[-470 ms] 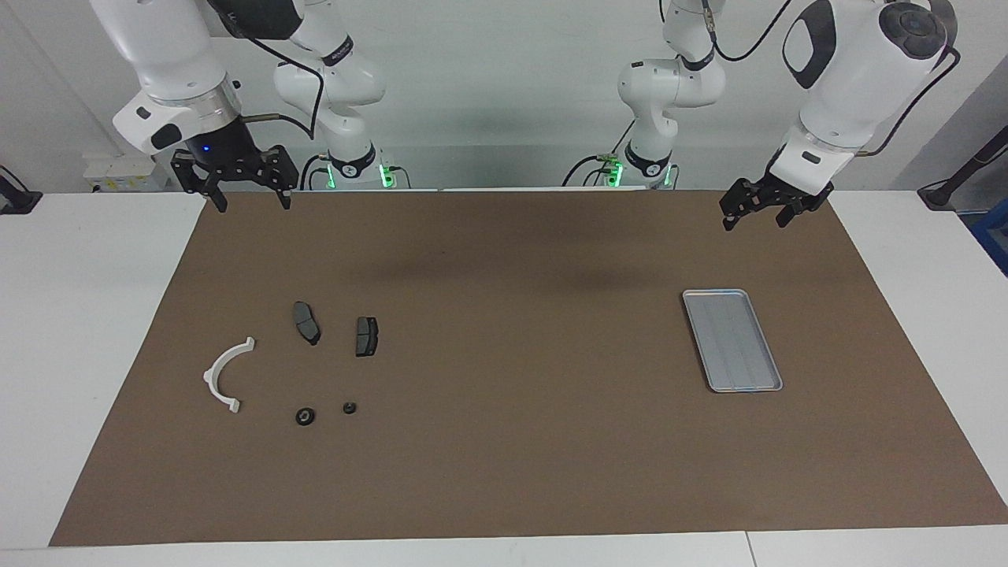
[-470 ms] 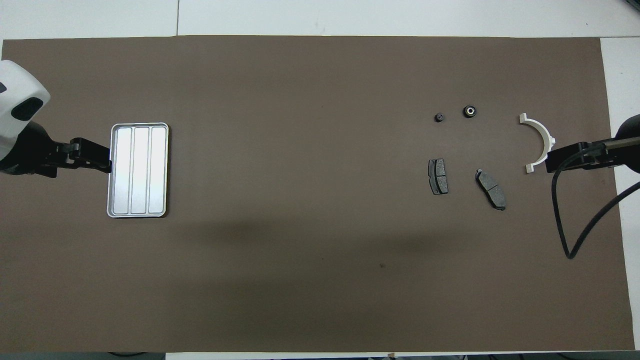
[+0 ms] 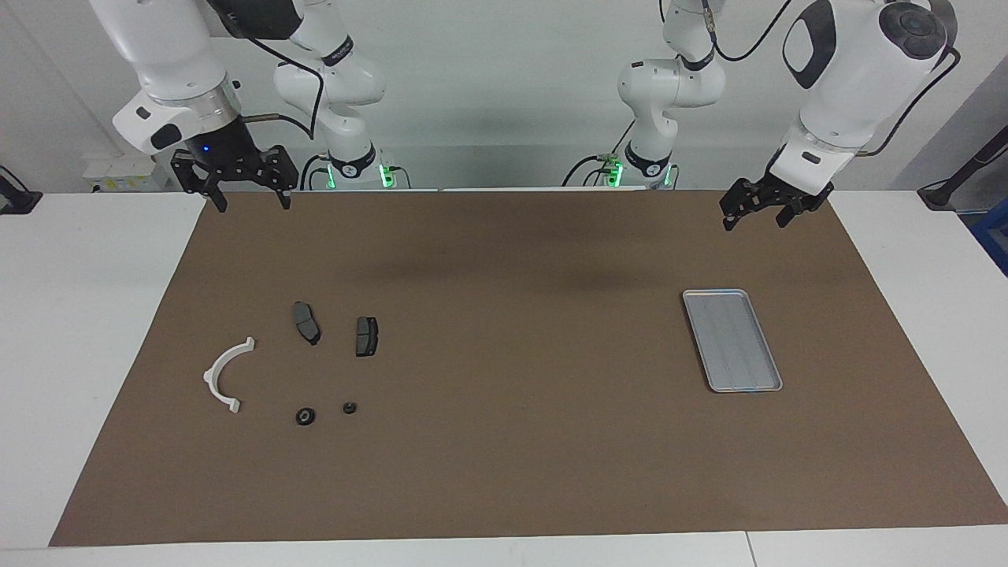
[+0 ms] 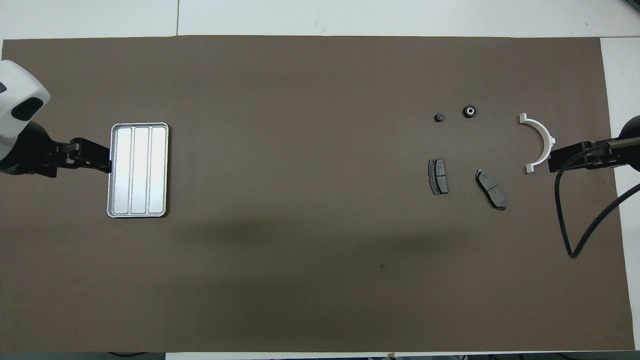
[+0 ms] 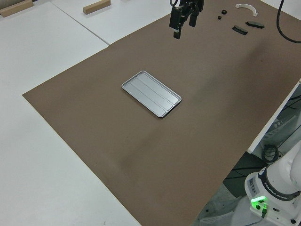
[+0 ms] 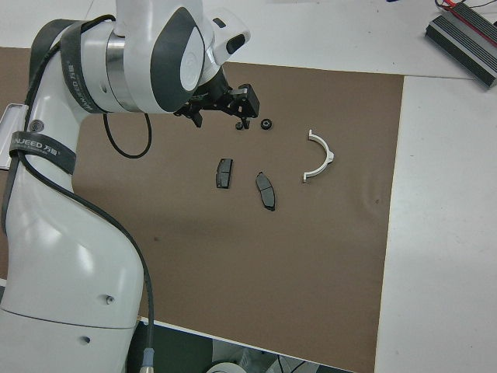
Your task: Pick bearing gear from pile to tray
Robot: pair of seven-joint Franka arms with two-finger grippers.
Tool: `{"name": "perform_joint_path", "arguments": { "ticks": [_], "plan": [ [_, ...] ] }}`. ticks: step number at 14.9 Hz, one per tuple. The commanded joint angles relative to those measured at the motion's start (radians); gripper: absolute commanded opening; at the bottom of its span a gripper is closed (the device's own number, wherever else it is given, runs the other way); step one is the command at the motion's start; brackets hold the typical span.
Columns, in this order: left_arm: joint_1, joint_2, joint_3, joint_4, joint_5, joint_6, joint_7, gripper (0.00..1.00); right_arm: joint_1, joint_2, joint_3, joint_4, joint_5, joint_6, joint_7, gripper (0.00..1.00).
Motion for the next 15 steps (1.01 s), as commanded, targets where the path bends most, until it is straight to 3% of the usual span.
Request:
{"name": "perform_joint_path", "arguments": {
  "ticks": [1, 11, 15],
  "plan": [
    [0.002, -0.009, -0.001, -0.01, 0.01, -0.009, 0.01, 1.0, -0.011, -0.015, 0.002, -0.008, 0.017, 0.005, 0.008, 1.0],
    [0.004, -0.009, -0.001, -0.01, 0.01, -0.009, 0.01, 1.0, 0.0, -0.027, 0.005, -0.017, 0.015, 0.017, -0.064, 1.0],
    [0.004, -0.009, -0.001, -0.01, 0.01, -0.009, 0.01, 1.0, 0.011, 0.01, 0.01, -0.029, 0.012, 0.105, -0.058, 1.0]
  ]
}}
